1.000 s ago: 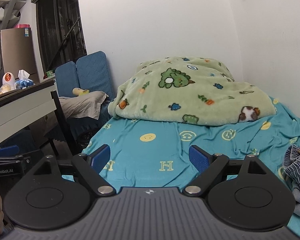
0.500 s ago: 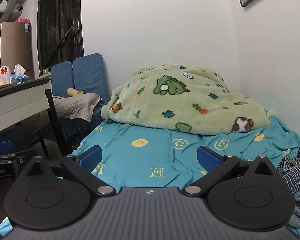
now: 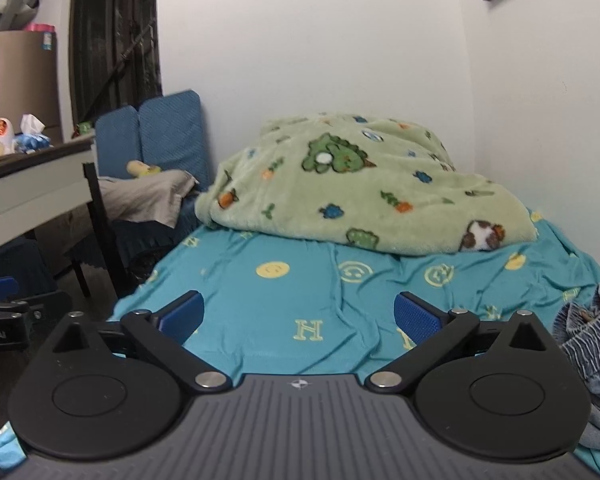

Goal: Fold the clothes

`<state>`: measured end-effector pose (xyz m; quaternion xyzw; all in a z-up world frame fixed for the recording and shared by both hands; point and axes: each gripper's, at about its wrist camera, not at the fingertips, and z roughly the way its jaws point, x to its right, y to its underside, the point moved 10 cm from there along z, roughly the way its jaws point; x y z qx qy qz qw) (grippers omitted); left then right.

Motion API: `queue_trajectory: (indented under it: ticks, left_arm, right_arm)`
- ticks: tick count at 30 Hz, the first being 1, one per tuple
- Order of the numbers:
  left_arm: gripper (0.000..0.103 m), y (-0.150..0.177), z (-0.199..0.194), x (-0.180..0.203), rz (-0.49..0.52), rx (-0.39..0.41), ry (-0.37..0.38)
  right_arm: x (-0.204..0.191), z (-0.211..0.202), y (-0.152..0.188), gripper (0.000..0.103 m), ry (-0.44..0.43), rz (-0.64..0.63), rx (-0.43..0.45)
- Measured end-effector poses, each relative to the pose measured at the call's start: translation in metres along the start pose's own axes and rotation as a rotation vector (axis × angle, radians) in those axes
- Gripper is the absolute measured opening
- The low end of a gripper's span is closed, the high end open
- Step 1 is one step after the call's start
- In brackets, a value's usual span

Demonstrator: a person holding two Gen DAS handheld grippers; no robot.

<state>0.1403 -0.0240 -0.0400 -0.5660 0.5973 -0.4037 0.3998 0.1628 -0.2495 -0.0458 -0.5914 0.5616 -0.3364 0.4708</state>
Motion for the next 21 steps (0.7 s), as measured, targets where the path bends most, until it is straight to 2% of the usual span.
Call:
queue_trajectory:
  ticks: [14, 21]
  left_arm:
    - [0.103, 0.0037, 0.0041, -0.0011, -0.001, -0.021, -0.012]
    - [0.103, 0.0010, 0.0018, -0.0011, -0.004, -0.005, -0.009]
  right_arm:
    - [0.0029, 0.0004, 0.0007, 0.103, 0.013, -0.002, -0.002]
    - [0.0044, 0.0025, 0.0007, 0.103, 0.010, 0.001, -0.006]
